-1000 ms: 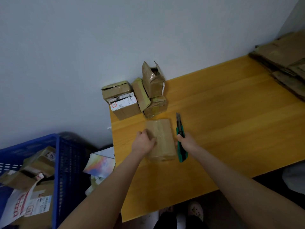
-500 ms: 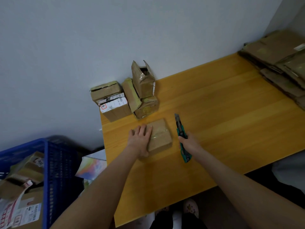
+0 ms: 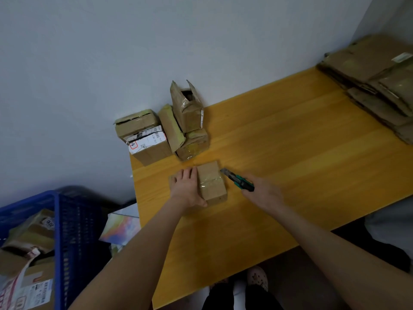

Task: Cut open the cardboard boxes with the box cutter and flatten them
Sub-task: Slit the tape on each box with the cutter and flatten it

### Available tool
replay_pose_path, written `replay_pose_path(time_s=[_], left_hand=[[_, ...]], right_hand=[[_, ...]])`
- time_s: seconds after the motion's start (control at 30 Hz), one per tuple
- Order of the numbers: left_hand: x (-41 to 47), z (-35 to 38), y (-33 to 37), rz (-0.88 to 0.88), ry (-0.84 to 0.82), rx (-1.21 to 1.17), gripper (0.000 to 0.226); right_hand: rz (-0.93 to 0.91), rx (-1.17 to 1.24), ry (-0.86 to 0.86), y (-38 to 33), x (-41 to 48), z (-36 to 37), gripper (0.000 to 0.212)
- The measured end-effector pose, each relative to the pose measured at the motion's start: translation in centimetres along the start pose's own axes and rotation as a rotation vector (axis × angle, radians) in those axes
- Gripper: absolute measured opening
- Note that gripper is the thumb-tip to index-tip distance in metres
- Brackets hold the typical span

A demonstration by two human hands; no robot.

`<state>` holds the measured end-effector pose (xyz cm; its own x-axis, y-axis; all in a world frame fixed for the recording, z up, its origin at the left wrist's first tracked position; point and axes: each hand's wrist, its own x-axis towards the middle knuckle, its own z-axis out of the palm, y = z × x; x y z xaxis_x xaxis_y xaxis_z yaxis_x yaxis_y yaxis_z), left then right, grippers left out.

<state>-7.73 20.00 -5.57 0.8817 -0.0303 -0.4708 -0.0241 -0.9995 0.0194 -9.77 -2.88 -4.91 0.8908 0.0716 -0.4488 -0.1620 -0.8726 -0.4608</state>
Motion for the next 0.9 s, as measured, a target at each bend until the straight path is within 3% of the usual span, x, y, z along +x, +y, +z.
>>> replay_pose_path(time_s=[0.37,0.77,0.9], left_hand=[[-0.2,0.1,0.3,-0.020,-0.004,-0.034,0.129],[-0.3,0.0,0.6,-0.022,-0.008,-0.024,0.129],[-0.2,0.1,0.6,-0.025,-0.010,-0.017,0.131]], right_hand=[[-0.103,-0.122,0.038,0.8,-0.3,-0.6,0.049],[-0.152,-0.075,-0.107,2.2,-0.3,-1.2,0.052],[-0.155,0.083,-0.140,2.5,-1.2,-0.7,0.052]])
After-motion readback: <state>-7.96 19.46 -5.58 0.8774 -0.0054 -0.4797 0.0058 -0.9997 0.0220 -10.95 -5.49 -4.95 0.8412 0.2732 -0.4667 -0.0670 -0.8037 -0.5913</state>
